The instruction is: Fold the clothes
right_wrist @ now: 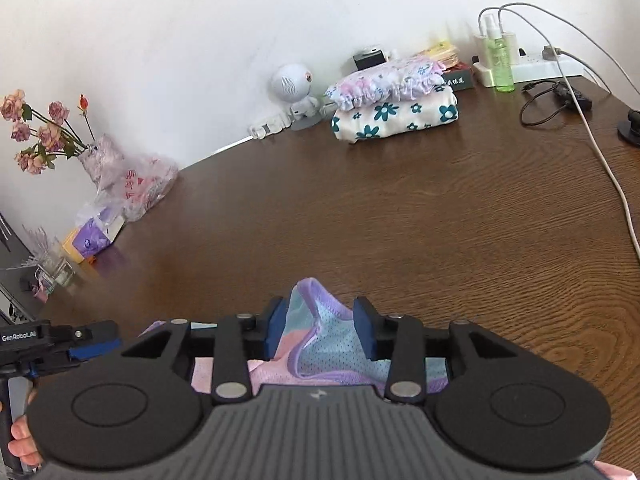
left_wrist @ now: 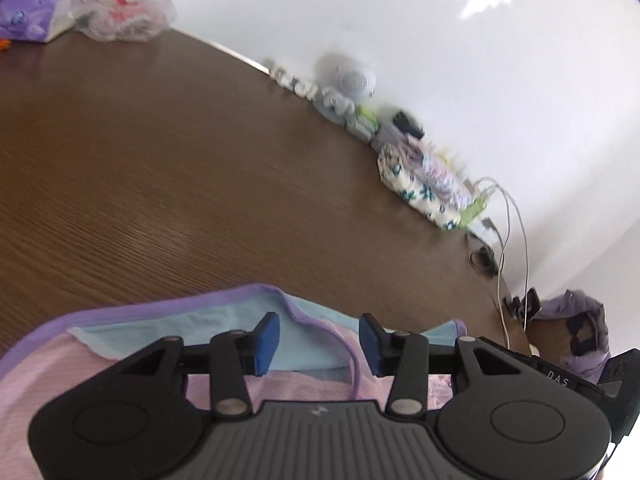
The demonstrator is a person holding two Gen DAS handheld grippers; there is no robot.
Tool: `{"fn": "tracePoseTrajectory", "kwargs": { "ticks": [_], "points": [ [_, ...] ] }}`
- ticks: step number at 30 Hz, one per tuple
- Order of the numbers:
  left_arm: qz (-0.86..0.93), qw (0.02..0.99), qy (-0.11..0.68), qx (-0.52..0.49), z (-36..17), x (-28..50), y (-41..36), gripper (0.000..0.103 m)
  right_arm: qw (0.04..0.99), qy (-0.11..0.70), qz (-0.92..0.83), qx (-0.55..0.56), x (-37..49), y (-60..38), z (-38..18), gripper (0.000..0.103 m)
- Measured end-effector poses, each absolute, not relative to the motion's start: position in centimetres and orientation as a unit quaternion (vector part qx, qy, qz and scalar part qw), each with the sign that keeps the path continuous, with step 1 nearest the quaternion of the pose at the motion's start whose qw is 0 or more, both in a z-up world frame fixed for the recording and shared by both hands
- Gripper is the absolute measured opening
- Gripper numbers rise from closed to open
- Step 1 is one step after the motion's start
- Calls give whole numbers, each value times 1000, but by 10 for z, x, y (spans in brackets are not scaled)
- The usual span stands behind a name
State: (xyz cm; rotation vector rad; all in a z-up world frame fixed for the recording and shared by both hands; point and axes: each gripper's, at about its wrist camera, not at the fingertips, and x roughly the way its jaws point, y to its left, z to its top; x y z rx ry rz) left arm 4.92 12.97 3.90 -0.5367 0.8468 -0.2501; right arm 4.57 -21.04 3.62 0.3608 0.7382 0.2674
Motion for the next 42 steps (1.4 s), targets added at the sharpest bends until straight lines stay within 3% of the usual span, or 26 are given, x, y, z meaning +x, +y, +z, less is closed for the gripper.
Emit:
{"fn": "tracePoseTrajectory", "kwargs": {
  "ticks": [2, 4, 5, 6, 7, 17, 19, 21, 23, 28, 30, 31, 37, 40, 42],
  "points": [
    [-103, 869, 420, -241, 31, 60, 122, 39, 905, 365, 137, 170, 44, -205, 33, 38],
    [-82, 875, 422, -225, 24, 68, 117, 29, 904, 369, 143, 160, 41, -199, 30, 38],
    [-74, 877, 420, -221, 23, 70, 117, 19, 905, 369, 144, 154, 39, -197, 30, 38],
    [-67, 879, 419, -217, 21, 71, 118, 0, 907, 368, 144, 148, 38, -196, 29, 38],
    [-64, 880, 414, -222, 18, 73, 120, 0, 908, 367, 143, 141, 37, -195, 28, 38],
    [-1, 904, 358, -233, 24, 74, 152, 2, 906, 372, 162, 122, 29, -189, 13, 43],
    [-31, 896, 374, -237, 32, 67, 153, 12, 909, 366, 165, 113, 26, -186, 16, 43],
    [-71, 897, 373, -225, 36, 53, 155, 31, 911, 361, 169, 111, 23, -186, 19, 43],
    [-95, 897, 381, -203, 37, 44, 150, 36, 912, 356, 168, 110, 22, -187, 21, 43],
    [-109, 894, 401, -167, 25, 45, 135, 29, 910, 364, 167, 105, 27, -185, 19, 43],
    [-92, 898, 405, -144, 25, 49, 134, 7, 912, 366, 161, 94, 26, -186, 20, 43],
    [-89, 899, 402, -148, 23, 51, 138, 1, 913, 365, 157, 91, 24, -189, 22, 43],
    [-67, 895, 410, -161, 23, 63, 149, 1, 923, 346, 141, 96, 6, -230, 55, 43],
    [-88, 900, 396, -160, 43, 52, 137, 13, 933, 332, 125, 61, -12, -254, 73, 52],
    [-151, 898, 377, -171, 54, 32, 122, 34, 932, 344, 108, 31, -16, -270, 76, 54]
  ]
}}
